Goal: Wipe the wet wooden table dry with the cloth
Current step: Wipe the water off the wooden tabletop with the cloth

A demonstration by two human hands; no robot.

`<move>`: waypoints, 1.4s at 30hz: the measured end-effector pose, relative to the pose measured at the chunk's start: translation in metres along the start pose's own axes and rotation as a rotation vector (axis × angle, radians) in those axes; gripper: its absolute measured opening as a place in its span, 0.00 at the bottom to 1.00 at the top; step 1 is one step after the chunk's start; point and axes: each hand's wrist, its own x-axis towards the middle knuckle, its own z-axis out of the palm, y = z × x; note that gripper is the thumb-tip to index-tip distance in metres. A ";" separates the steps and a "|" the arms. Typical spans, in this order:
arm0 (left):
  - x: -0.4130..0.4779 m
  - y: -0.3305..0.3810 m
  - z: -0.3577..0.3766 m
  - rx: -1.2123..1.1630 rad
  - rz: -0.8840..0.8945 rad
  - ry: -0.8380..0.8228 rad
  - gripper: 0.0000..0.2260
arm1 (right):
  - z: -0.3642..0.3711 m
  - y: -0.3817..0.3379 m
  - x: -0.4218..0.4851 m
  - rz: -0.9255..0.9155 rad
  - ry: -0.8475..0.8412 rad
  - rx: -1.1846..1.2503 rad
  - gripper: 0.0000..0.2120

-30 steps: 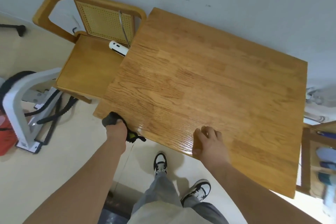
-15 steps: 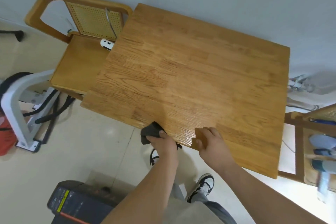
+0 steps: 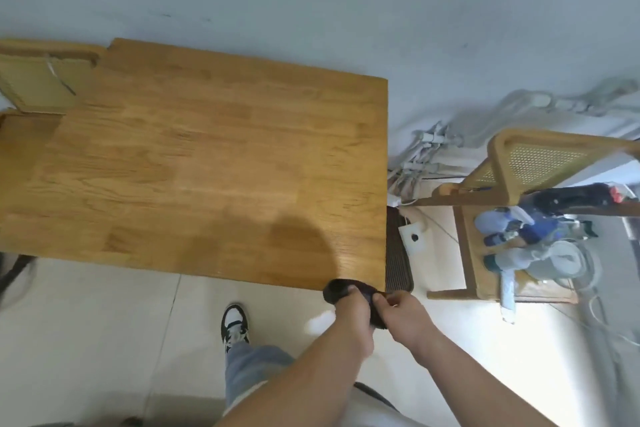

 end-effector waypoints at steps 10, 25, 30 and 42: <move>-0.032 -0.020 0.024 0.655 -0.089 -0.181 0.28 | -0.012 0.036 0.000 0.444 -0.229 0.651 0.26; -0.044 0.210 0.021 1.641 0.655 -0.144 0.14 | 0.001 -0.078 0.073 0.159 0.254 0.217 0.33; -0.015 0.251 0.055 2.136 0.843 -0.011 0.25 | -0.015 -0.111 0.115 0.129 0.272 0.135 0.32; 0.018 0.326 0.126 2.383 0.685 0.369 0.67 | -0.060 -0.178 0.200 -0.028 0.167 -0.192 0.34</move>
